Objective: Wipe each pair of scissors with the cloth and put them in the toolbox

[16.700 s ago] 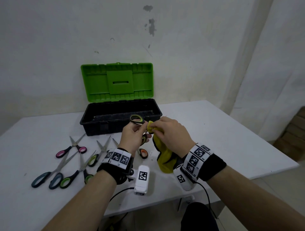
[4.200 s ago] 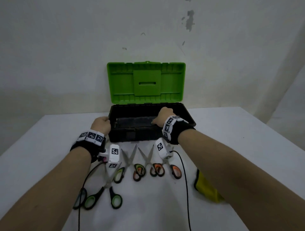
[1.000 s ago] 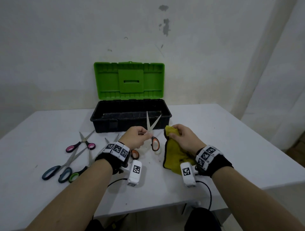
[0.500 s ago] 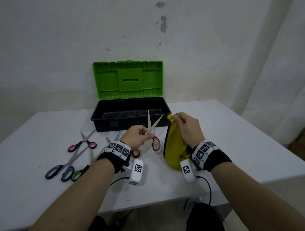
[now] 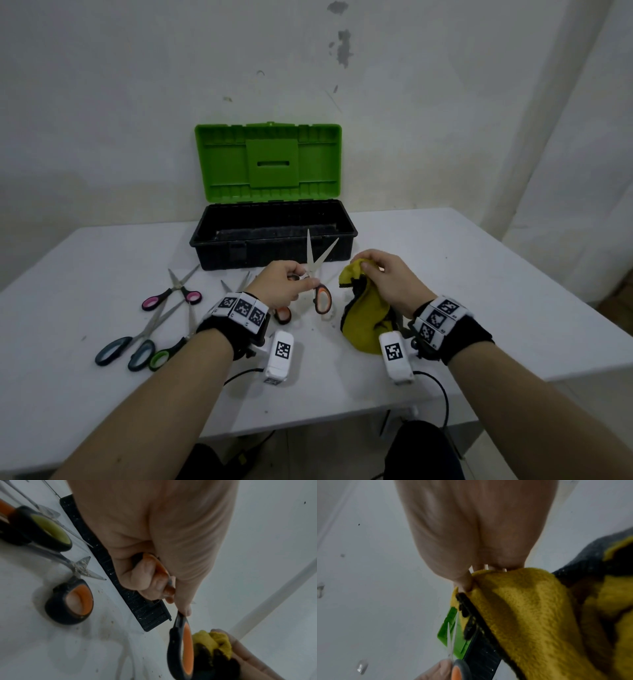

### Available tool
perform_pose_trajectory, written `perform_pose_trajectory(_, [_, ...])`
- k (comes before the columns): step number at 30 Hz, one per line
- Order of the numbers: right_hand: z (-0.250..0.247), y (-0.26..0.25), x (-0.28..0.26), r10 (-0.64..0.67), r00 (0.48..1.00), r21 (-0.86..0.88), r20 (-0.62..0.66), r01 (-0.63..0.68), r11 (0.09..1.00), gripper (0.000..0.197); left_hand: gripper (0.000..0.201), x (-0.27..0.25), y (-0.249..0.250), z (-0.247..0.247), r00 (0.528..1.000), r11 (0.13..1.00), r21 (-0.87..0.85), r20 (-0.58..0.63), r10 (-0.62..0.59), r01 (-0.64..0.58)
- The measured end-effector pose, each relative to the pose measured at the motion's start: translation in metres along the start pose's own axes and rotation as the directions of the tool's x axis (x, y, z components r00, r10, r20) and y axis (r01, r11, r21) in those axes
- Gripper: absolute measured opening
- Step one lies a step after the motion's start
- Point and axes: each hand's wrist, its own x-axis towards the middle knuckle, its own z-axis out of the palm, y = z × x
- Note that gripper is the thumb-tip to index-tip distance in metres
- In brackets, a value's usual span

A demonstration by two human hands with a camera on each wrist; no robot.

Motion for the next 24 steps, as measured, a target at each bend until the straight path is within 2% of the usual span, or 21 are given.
perform_pose_trajectory(3, [0.005,-0.01,-0.001,-0.007,1.0,0.038,0.019,0.006,0.999,0.016,0.029,0.0,0.0,0.002,1.0,0.999,0.03,-0.021,0.021,-0.02])
perform_pose_trajectory(8, [0.009,-0.012,0.005,-0.131,0.991,-0.142,-0.009,0.129,0.981,0.005,0.033,0.006,-0.001,0.012,0.998,0.994,0.099,-0.035,0.048,-0.044])
perform_pose_trajectory(9, [0.01,-0.012,0.004,-0.134,0.991,-0.152,-0.001,0.132,0.979,0.009,0.034,0.007,0.0,0.014,0.998,0.992,0.12,-0.032,0.052,-0.048])
perform_pose_trajectory(12, [0.013,-0.013,0.002,-0.136,0.989,-0.204,0.056,0.145,0.968,0.039,0.038,0.007,0.002,0.021,0.997,0.979,0.192,-0.032,0.075,-0.068])
perform_pose_trajectory(14, [0.015,-0.011,0.001,-0.152,0.986,-0.24,0.075,0.166,0.956,0.049,0.036,0.008,0.001,0.023,0.996,0.977,0.2,-0.033,0.084,-0.076])
perform_pose_trajectory(16, [0.017,-0.009,0.0,-0.18,0.983,-0.248,0.047,0.186,0.951,0.044,0.035,0.009,0.0,0.024,0.996,0.978,0.195,-0.026,0.081,-0.074])
perform_pose_trajectory(20, [0.019,-0.008,0.0,-0.285,0.957,-0.314,-0.047,0.257,0.914,0.013,0.035,0.009,0.0,0.022,0.997,0.979,0.196,-0.039,0.069,-0.06])
perform_pose_trajectory(24, [0.021,-0.013,0.002,-0.308,0.951,-0.404,-0.007,0.279,0.871,0.014,0.034,0.008,0.004,0.021,0.996,0.98,0.188,-0.042,0.079,-0.069])
